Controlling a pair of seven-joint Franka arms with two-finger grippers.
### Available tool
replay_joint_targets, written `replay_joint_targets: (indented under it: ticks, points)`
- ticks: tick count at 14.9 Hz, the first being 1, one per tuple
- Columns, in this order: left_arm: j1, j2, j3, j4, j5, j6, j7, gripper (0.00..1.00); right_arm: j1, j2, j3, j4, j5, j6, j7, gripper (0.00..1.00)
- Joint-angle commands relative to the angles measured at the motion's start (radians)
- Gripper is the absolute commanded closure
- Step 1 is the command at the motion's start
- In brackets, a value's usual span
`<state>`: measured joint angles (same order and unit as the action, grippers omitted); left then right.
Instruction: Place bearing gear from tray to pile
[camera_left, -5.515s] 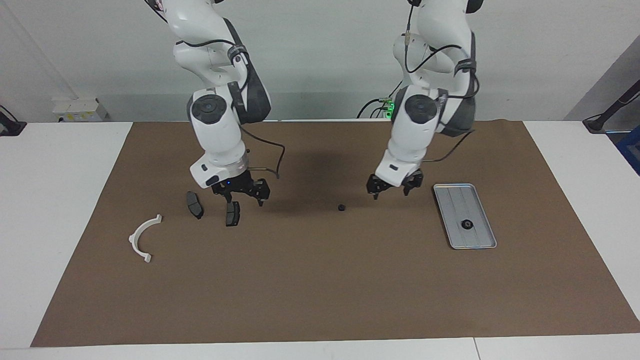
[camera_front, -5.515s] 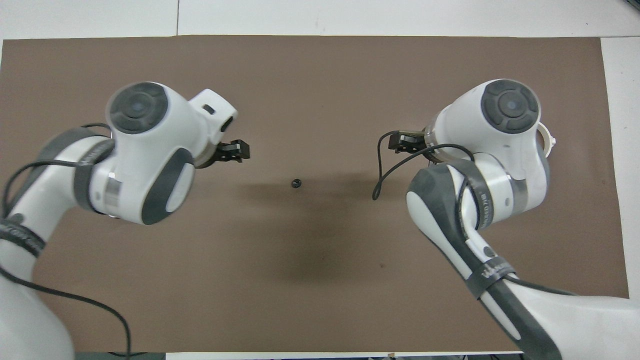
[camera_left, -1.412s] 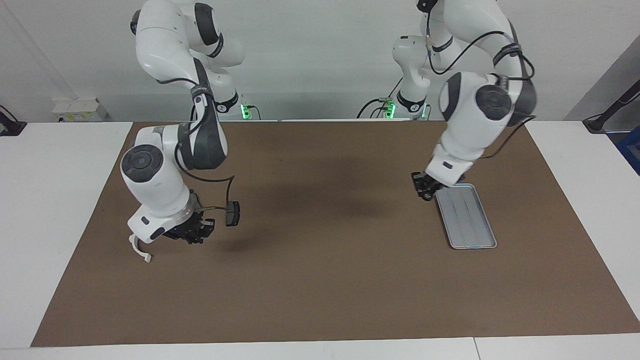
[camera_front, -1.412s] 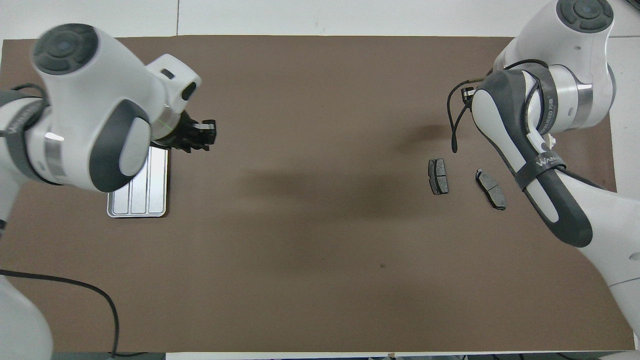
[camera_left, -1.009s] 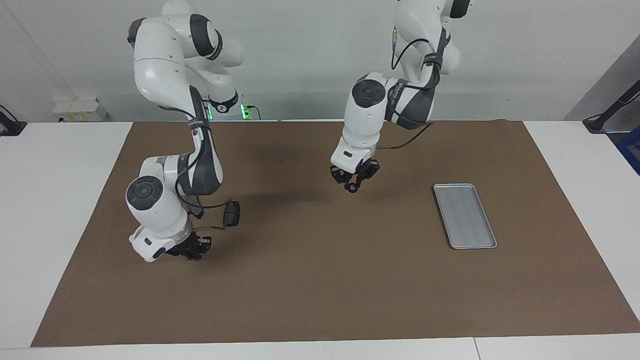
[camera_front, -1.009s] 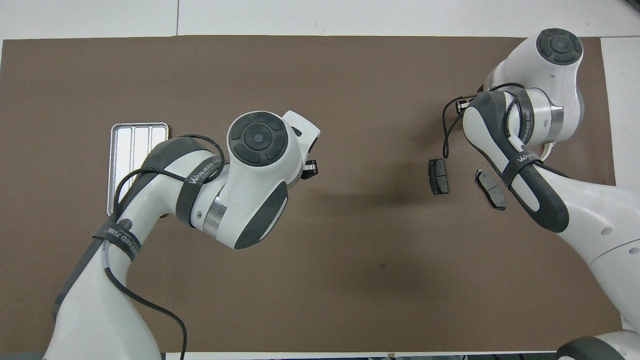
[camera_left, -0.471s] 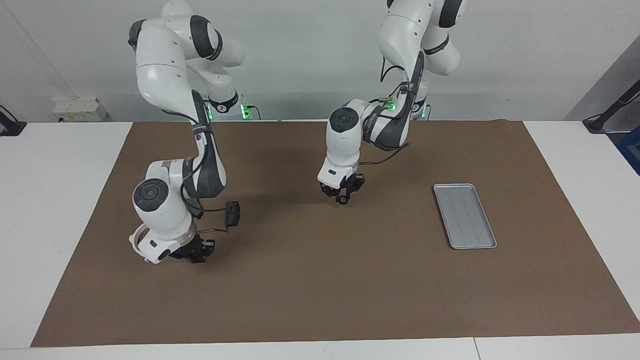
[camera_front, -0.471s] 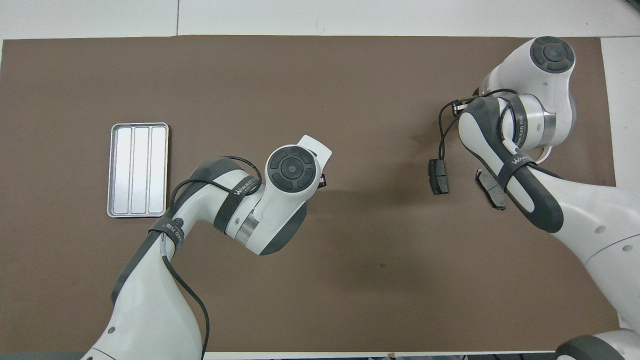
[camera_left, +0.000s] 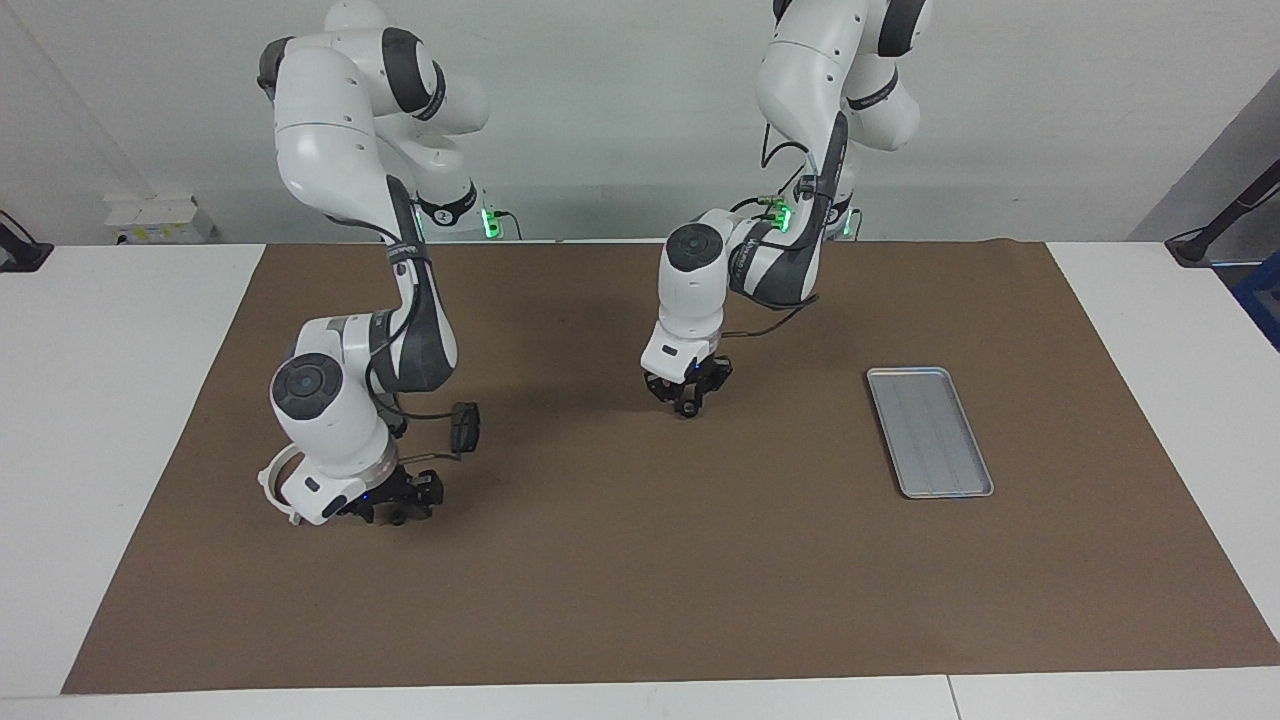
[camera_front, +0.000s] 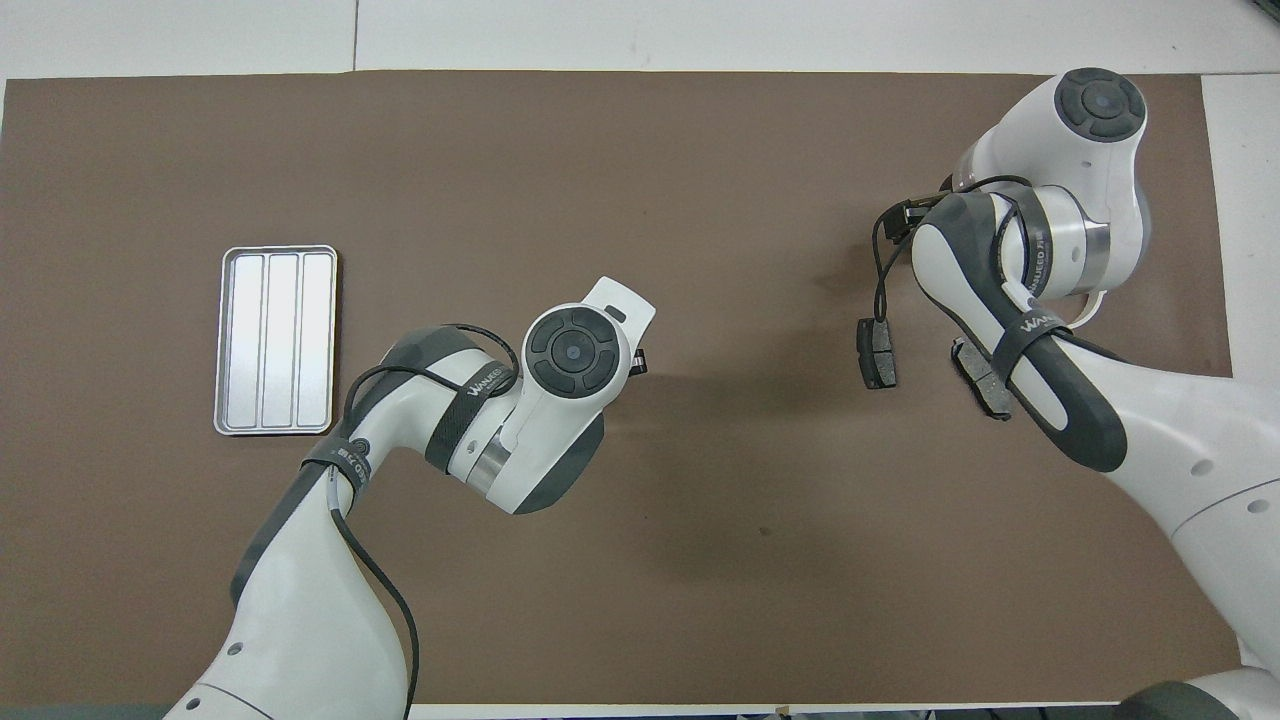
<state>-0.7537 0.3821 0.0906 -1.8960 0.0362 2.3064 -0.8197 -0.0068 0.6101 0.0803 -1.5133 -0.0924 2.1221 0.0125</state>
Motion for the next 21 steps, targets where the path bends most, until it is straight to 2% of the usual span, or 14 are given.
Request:
replay_joint_targets:
  ticks: [1,4,7,10,15,16,17,18,19,21]
  points:
    - [-0.018,-0.002,0.017,-0.017,0.025,0.034,-0.026,1.0,0.034,-0.082,0.003,-0.002,-0.004,-0.095,0.004,0.0]
    - [-0.018,-0.002,0.017,-0.02,0.025,0.059,-0.027,1.0,0.068,-0.147,0.009,-0.002,-0.001,-0.164,0.029,0.0]
    - [-0.019,-0.002,0.017,-0.038,0.025,0.097,-0.038,1.0,0.146,-0.194,0.009,-0.001,-0.001,-0.243,0.22,0.0]
    - [-0.018,0.0,0.017,-0.057,0.027,0.123,-0.038,1.0,0.205,-0.207,0.01,-0.002,-0.001,-0.266,0.362,0.0]
    - [-0.016,0.0,0.017,-0.058,0.034,0.127,-0.035,1.0,0.223,-0.21,0.01,-0.002,-0.001,-0.269,0.409,0.0]
    - [-0.01,0.0,0.017,-0.058,0.04,0.128,-0.032,0.82,0.225,-0.21,0.01,-0.002,-0.001,-0.269,0.409,0.0]
    - [-0.007,0.0,0.017,-0.057,0.06,0.128,-0.026,0.27,0.225,-0.21,0.01,-0.002,-0.001,-0.269,0.409,0.0]
    - [-0.006,0.0,0.017,-0.055,0.071,0.125,-0.026,0.11,0.225,-0.21,0.01,-0.002,0.0,-0.269,0.411,0.0]
    - [-0.003,-0.002,0.017,-0.049,0.071,0.119,-0.024,0.04,0.228,-0.21,0.01,-0.002,0.0,-0.269,0.411,0.0]
    - [0.01,0.0,0.015,-0.029,0.07,0.111,-0.021,0.0,0.231,-0.21,0.01,-0.002,0.008,-0.268,0.432,0.0]
